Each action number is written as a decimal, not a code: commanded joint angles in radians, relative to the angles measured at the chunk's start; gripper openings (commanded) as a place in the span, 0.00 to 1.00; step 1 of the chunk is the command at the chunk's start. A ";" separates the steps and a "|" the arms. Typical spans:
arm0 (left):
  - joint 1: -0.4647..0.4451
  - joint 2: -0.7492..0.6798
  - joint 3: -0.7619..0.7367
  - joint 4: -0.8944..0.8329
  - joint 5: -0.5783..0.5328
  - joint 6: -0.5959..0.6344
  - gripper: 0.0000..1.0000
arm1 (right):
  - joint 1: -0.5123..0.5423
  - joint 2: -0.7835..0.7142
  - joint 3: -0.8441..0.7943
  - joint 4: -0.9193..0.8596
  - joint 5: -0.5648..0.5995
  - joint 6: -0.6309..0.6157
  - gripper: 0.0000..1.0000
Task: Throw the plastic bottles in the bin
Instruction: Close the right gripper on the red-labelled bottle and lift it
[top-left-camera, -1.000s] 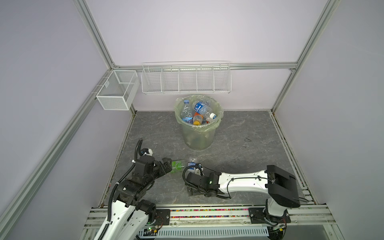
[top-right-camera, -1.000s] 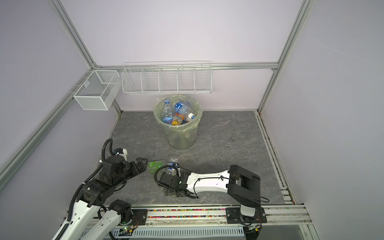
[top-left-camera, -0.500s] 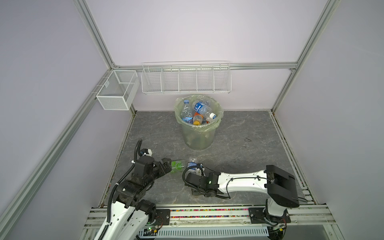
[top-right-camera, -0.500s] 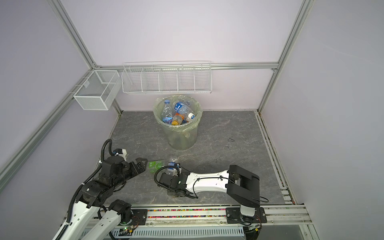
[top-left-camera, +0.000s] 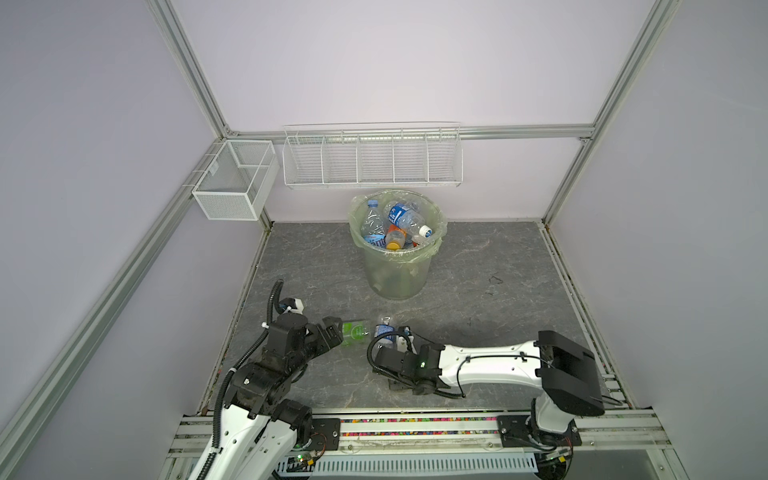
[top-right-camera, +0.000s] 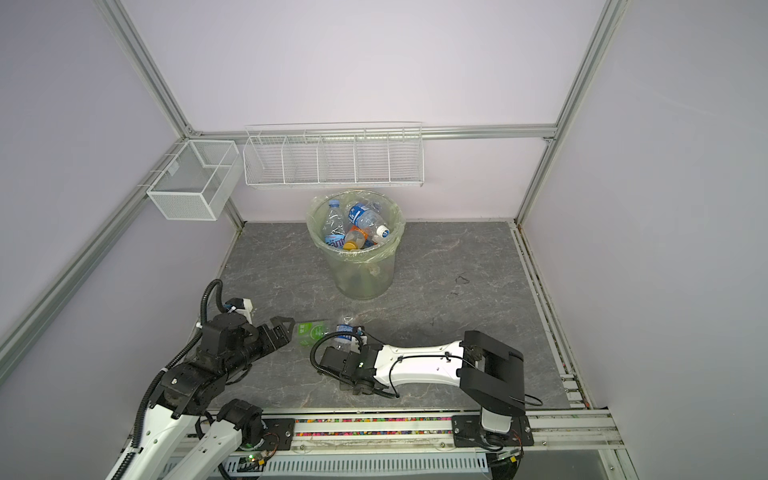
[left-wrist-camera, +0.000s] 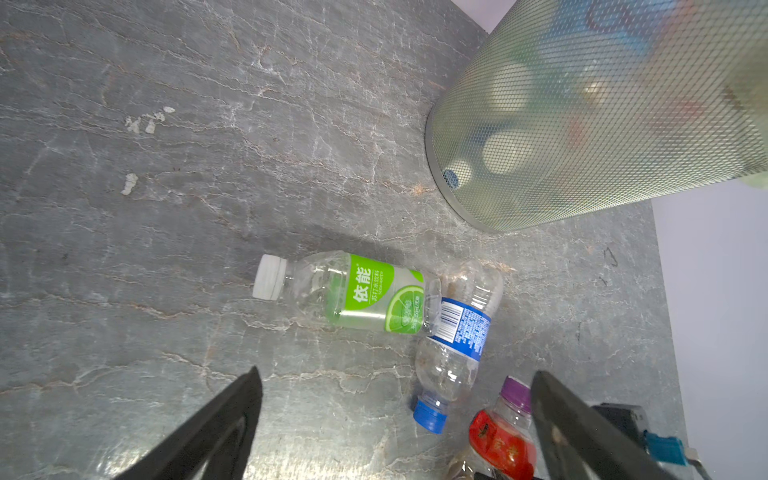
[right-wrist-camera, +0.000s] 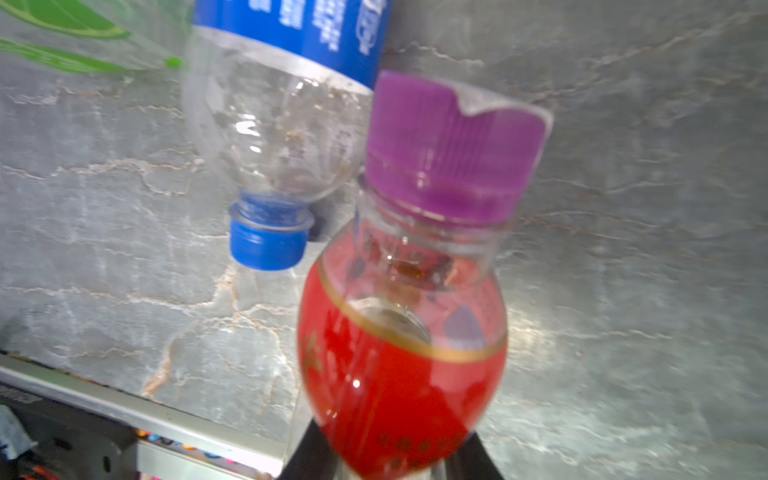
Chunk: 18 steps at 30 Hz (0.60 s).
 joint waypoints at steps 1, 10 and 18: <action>0.006 -0.010 0.032 -0.020 -0.017 -0.010 1.00 | 0.018 -0.047 0.003 -0.088 0.057 0.014 0.06; 0.006 -0.016 0.043 -0.020 -0.014 -0.011 1.00 | 0.071 -0.140 0.090 -0.197 0.193 -0.071 0.07; 0.006 -0.020 0.048 -0.021 -0.009 -0.012 1.00 | 0.077 -0.284 0.198 -0.250 0.325 -0.265 0.07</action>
